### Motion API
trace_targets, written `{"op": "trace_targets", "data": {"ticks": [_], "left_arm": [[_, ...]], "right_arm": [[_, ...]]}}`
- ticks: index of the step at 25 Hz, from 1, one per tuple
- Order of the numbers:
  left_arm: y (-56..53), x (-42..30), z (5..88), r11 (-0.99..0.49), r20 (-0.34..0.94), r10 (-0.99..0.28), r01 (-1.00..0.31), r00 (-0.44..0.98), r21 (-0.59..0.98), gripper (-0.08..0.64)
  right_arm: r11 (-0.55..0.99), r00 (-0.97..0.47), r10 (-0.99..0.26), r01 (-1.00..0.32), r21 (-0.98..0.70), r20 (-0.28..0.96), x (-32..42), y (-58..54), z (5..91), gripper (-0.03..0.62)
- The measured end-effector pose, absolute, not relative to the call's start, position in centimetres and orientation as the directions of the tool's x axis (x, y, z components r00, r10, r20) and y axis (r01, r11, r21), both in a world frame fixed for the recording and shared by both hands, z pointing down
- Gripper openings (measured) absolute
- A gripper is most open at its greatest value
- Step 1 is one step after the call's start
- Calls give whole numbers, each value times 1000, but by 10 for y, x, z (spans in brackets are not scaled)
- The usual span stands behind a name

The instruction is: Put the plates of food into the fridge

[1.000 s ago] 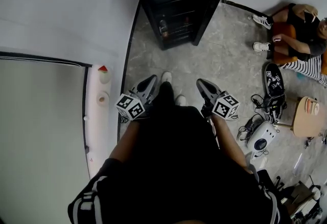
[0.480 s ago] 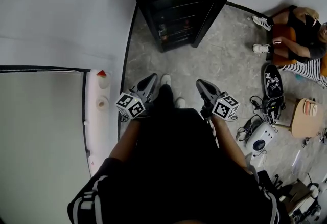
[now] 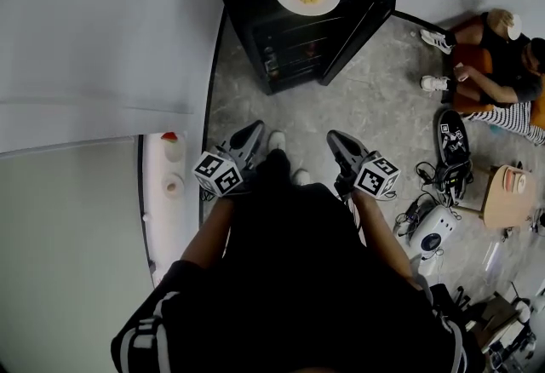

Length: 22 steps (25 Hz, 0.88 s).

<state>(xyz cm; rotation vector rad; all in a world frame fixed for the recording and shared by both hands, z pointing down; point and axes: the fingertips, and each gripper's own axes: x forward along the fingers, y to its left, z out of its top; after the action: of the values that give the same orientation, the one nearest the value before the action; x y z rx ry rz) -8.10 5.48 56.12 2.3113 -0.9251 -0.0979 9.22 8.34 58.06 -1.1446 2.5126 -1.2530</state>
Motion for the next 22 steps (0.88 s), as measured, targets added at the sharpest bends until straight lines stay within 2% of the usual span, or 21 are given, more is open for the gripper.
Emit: {"op": "trace_targets", "data": {"ticks": [22], "left_arm": [[-14, -131, 567, -568, 141, -595, -539, 791, 622, 21]], "right_arm": [[312, -653, -720, -607, -731, 236, 44, 20, 570, 25]]}}
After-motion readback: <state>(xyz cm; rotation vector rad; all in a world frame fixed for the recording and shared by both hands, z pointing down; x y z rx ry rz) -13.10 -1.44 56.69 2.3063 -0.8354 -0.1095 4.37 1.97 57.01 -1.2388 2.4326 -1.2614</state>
